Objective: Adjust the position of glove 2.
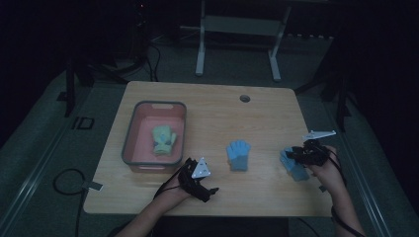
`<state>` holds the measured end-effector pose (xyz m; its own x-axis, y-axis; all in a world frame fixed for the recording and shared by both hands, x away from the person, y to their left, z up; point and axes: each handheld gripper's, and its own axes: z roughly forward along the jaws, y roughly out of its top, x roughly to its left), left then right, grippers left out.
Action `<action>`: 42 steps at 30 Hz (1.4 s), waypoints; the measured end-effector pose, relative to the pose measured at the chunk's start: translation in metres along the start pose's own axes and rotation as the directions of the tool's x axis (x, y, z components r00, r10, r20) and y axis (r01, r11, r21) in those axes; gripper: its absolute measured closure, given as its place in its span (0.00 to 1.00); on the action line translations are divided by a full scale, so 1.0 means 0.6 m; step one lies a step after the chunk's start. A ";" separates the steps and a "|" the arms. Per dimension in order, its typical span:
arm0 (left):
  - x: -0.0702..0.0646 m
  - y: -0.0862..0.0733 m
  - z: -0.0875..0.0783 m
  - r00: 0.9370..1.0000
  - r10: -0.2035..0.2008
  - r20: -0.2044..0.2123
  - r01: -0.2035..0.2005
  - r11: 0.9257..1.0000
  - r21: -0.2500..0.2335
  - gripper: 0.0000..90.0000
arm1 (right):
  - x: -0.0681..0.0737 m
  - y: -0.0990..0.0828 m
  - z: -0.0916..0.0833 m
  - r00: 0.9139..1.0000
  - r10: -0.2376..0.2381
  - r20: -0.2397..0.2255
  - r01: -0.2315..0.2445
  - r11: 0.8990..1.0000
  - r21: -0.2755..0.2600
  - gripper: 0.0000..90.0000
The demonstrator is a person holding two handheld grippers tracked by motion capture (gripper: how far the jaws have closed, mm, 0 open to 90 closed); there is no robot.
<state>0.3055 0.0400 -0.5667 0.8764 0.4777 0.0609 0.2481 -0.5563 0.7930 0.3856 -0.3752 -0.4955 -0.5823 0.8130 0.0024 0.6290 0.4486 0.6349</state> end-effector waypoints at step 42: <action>-0.005 -0.002 0.008 1.000 0.012 0.007 -0.013 1.000 0.022 0.03 | 0.025 0.007 -0.005 0.972 0.206 0.113 -0.204 0.979 -0.028 0.93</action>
<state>0.3046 0.0361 -0.5708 0.8821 0.4663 0.0667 0.2462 -0.5772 0.7786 0.3779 -0.3620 -0.4902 -0.3781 0.9247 0.0455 0.7199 0.2627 0.6425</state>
